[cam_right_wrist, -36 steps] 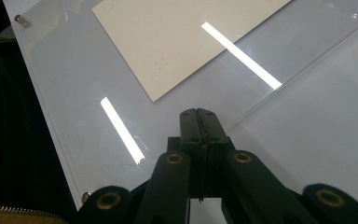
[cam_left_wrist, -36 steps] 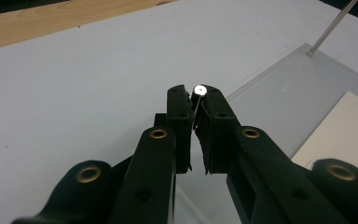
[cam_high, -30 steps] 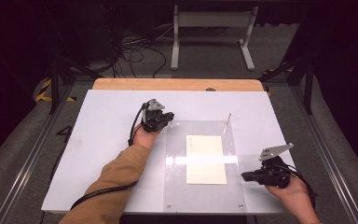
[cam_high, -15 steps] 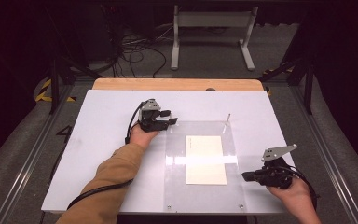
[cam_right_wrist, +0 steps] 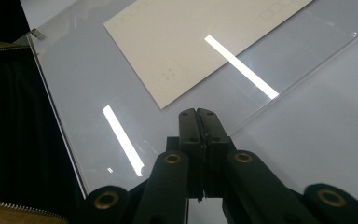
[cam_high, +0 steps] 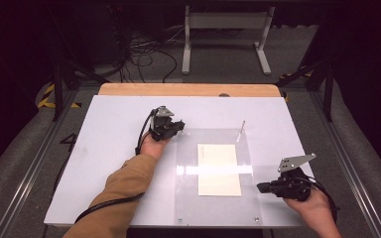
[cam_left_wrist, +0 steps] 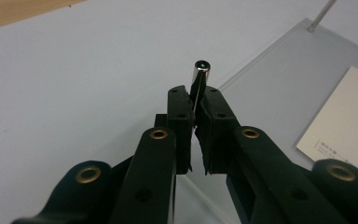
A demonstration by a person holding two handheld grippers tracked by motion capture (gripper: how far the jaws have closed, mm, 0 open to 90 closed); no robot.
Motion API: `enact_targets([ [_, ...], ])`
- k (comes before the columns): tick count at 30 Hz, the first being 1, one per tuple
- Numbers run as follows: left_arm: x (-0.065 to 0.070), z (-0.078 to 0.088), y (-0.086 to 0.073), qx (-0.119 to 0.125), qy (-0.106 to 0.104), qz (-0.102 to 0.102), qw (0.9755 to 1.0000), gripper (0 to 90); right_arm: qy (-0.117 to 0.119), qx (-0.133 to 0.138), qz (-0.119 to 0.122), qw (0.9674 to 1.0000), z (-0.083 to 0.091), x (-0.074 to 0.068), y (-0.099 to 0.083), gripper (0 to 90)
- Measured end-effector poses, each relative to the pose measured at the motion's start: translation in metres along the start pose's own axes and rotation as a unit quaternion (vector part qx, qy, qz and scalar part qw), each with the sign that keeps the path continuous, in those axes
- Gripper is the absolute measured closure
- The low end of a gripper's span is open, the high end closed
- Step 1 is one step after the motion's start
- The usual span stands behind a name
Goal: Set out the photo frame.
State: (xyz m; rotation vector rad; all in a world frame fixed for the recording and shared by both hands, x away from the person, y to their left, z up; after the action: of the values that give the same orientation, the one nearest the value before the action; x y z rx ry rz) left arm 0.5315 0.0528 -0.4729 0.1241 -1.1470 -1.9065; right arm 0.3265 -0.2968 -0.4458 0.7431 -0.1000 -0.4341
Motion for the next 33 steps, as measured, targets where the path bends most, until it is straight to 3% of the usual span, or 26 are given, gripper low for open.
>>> enact_targets([
  [2, 0.001, -0.001, 0.002, -0.011, -0.001, 0.010, 0.9999, 83.7, 0.001, 0.001, 0.001, 1.0000, 0.001, 0.000, 0.000, 88.7],
  [7, 0.002, -0.002, 0.007, -0.031, 0.018, 0.007, 0.9993, 84.9, 0.001, 0.002, 0.002, 1.0000, 0.002, -0.001, 0.001, 88.7],
  [9, 0.002, -0.003, 0.007, -0.030, 0.013, 0.019, 0.9993, 84.9, -0.001, 0.005, 0.002, 1.0000, 0.004, -0.002, 0.002, 88.6],
  [11, 0.001, -0.004, 0.008, -0.030, 0.017, 0.016, 0.9993, 84.9, 0.001, 0.008, 0.004, 1.0000, 0.006, -0.003, 0.003, 87.3],
  [14, -0.001, -0.006, 0.008, -0.030, 0.004, 0.030, 0.9991, 84.9, 0.006, 0.011, 0.007, 0.9999, 0.009, -0.004, 0.003, 82.6],
  [17, 0.000, -0.007, 0.010, -0.036, 0.006, 0.041, 0.9985, 84.9, 0.013, 0.023, 0.012, 0.9996, 0.011, -0.007, 0.004, 71.9],
  [20, -0.001, -0.008, 0.011, -0.043, 0.008, 0.048, 0.9979, 84.9, 0.025, 0.025, 0.025, 0.9991, 0.010, -0.012, 0.006, 53.2],
  [25, -0.002, -0.009, 0.013, -0.047, 0.006, 0.062, 0.9970, 84.8, 0.013, 0.034, 0.045, 0.9983, 0.008, -0.016, 0.009, 24.8],
  [28, -0.003, -0.010, 0.015, -0.056, 0.007, 0.066, 0.9962, 84.8, 0.012, 0.038, 0.059, 0.9974, 0.009, -0.018, 0.011, 14.8],
  [33, -0.004, -0.011, 0.017, -0.062, 0.006, 0.071, 0.9955, 84.8, 0.012, 0.048, 0.078, 0.9957, 0.011, -0.022, 0.014, 7.2],
])
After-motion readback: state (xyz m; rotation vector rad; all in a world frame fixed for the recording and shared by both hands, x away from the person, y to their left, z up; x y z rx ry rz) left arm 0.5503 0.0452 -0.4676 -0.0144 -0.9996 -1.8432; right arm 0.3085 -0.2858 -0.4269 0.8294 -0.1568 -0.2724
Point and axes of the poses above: each handheld gripper's, and its own axes: z roughly backward along the jaws, y roughly out of its top, x roughly to its right, the point moved 4 cm from there along -z, roughly forward along the jaws, and after that the axes turned 14 degrees about z, right-handed, at the moved point
